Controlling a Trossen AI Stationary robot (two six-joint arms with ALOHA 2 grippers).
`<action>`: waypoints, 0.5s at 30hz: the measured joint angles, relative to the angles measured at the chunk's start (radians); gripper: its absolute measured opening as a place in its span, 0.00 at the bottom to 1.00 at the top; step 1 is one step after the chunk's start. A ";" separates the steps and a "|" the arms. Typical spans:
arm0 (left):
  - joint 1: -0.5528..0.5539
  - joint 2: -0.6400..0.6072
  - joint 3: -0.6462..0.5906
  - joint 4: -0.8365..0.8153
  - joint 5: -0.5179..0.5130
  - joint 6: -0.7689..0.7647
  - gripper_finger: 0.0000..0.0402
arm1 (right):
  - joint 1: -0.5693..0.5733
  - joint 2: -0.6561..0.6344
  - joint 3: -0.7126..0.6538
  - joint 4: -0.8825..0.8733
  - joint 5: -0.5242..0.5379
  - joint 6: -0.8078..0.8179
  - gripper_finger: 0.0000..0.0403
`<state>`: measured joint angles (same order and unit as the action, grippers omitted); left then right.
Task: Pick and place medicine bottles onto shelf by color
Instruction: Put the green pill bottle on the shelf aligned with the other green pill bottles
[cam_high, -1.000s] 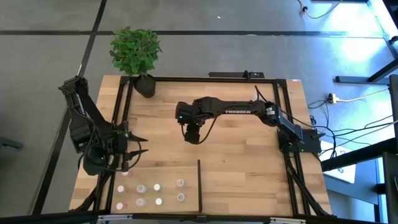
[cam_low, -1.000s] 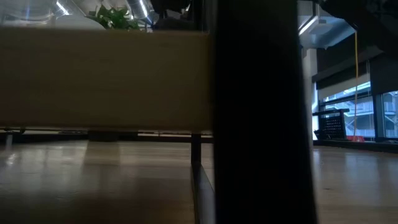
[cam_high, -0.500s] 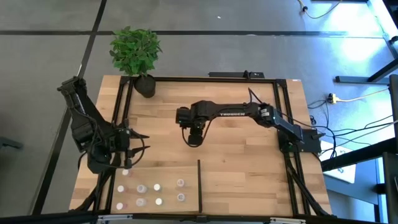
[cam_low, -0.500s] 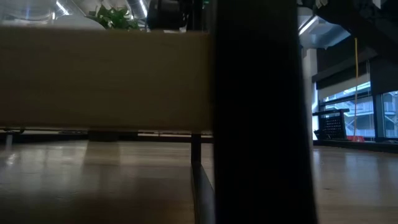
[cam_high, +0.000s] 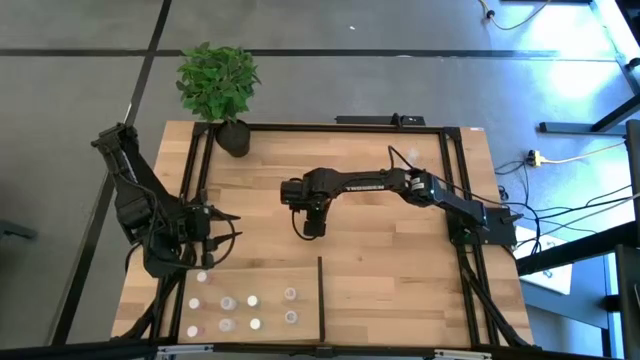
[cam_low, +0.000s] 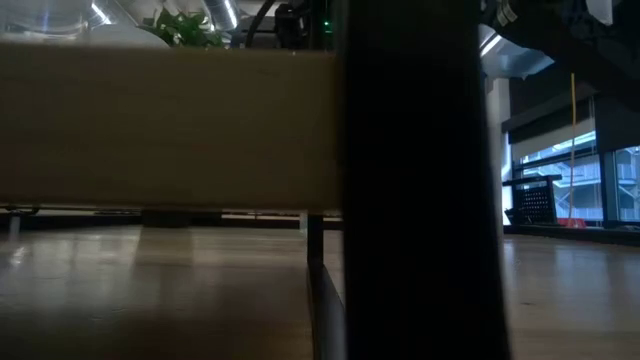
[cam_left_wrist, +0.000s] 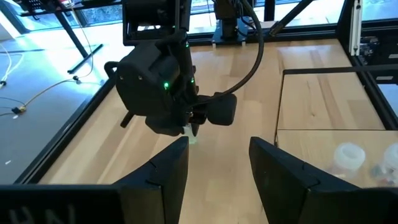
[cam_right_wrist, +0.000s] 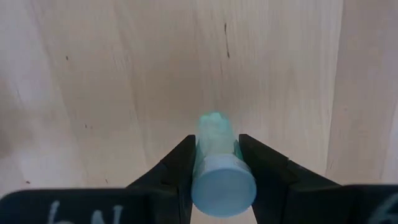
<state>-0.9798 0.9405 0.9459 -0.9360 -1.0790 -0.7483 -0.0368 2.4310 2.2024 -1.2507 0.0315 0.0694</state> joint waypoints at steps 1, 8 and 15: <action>0.000 0.000 0.000 0.000 0.000 0.000 0.41 | 0.000 0.000 0.000 0.000 0.000 0.003 0.29; 0.000 0.000 0.000 0.001 0.000 -0.001 0.41 | -0.002 0.000 0.000 0.020 -0.004 0.001 0.29; 0.000 0.000 0.000 0.002 0.000 -0.001 0.41 | -0.003 0.010 0.000 0.031 -0.005 -0.001 0.29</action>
<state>-0.9798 0.9405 0.9459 -0.9344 -1.0790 -0.7494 -0.0395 2.4410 2.2021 -1.2200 0.0261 0.0681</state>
